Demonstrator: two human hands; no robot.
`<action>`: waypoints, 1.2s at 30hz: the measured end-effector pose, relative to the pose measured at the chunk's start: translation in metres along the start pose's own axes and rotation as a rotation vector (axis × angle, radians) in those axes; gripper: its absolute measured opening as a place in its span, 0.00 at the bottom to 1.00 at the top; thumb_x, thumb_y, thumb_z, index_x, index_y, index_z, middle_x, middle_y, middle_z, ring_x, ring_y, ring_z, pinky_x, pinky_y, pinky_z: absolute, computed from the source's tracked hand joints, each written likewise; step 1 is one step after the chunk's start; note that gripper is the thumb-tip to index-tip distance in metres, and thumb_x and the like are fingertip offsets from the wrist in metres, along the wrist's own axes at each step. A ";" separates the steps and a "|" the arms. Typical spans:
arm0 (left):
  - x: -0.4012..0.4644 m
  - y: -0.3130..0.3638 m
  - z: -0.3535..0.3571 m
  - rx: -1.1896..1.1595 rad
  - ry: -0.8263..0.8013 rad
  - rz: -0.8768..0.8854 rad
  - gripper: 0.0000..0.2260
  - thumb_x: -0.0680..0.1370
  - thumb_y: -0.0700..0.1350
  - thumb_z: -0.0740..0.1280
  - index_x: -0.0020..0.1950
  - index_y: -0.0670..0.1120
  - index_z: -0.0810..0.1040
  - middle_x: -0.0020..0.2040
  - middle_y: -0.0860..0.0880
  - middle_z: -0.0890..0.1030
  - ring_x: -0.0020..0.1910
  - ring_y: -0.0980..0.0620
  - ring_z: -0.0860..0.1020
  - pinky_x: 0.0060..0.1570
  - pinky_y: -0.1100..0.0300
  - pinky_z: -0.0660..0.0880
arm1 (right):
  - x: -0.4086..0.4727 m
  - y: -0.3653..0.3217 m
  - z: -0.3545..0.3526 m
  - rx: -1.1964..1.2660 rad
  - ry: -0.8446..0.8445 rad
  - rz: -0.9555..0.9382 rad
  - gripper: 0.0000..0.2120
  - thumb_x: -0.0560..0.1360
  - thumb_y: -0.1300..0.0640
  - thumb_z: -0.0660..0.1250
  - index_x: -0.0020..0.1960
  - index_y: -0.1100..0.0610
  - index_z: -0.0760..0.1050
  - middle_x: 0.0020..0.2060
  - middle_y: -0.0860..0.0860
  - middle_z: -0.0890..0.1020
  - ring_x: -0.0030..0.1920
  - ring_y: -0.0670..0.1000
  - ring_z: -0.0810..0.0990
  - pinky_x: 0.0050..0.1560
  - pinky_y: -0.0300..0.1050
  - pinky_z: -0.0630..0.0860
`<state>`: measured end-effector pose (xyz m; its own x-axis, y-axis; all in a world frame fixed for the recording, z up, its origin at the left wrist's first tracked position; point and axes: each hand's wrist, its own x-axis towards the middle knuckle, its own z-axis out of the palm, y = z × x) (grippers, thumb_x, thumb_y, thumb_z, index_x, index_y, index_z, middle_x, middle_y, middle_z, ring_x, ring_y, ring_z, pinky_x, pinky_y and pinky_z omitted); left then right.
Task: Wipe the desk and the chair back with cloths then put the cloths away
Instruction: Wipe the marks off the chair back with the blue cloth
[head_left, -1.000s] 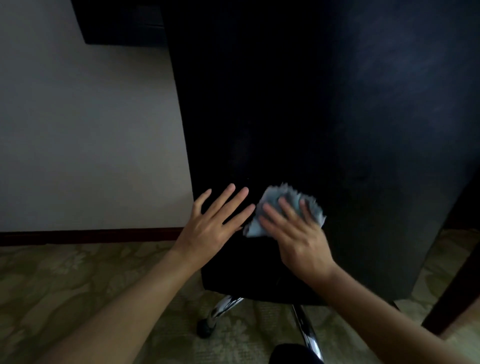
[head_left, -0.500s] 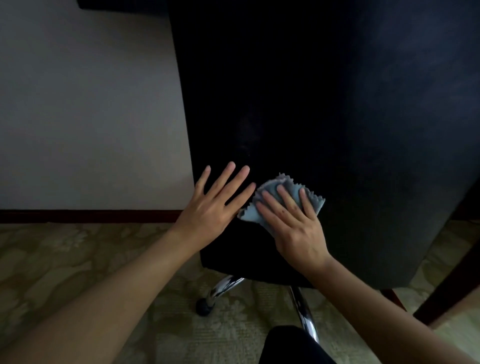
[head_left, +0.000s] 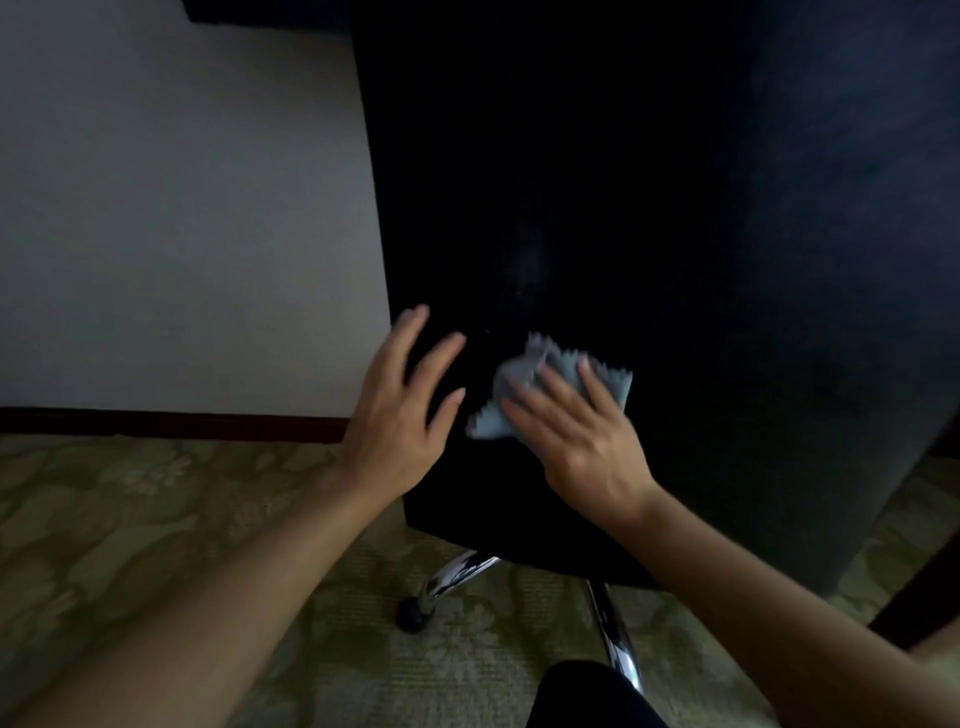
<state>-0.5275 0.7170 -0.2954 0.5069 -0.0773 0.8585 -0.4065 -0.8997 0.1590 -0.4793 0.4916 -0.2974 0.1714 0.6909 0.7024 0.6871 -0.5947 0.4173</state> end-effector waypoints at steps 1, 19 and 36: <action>-0.002 0.002 0.001 -0.146 0.086 -0.264 0.24 0.80 0.46 0.68 0.76 0.46 0.66 0.76 0.42 0.63 0.77 0.46 0.61 0.74 0.52 0.63 | 0.025 0.004 -0.007 -0.011 0.067 0.044 0.22 0.75 0.61 0.67 0.69 0.57 0.73 0.69 0.55 0.73 0.73 0.57 0.64 0.75 0.62 0.54; -0.022 -0.027 0.029 -0.727 -0.125 -1.109 0.21 0.73 0.67 0.65 0.51 0.50 0.76 0.43 0.52 0.81 0.44 0.51 0.80 0.44 0.56 0.74 | 0.083 -0.008 0.006 -0.016 0.113 -0.012 0.17 0.79 0.61 0.65 0.68 0.61 0.74 0.69 0.58 0.73 0.73 0.59 0.65 0.75 0.61 0.56; -0.017 -0.031 0.020 -0.748 -0.260 -1.077 0.13 0.81 0.55 0.65 0.60 0.49 0.76 0.49 0.55 0.80 0.46 0.59 0.79 0.38 0.66 0.71 | 0.060 -0.047 0.043 -0.038 0.142 0.061 0.19 0.80 0.60 0.64 0.71 0.62 0.71 0.71 0.58 0.70 0.74 0.60 0.62 0.75 0.62 0.53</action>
<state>-0.5079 0.7380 -0.3244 0.9311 0.3632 0.0336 0.0108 -0.1195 0.9928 -0.4710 0.5787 -0.2999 0.1081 0.5895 0.8005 0.6509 -0.6506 0.3911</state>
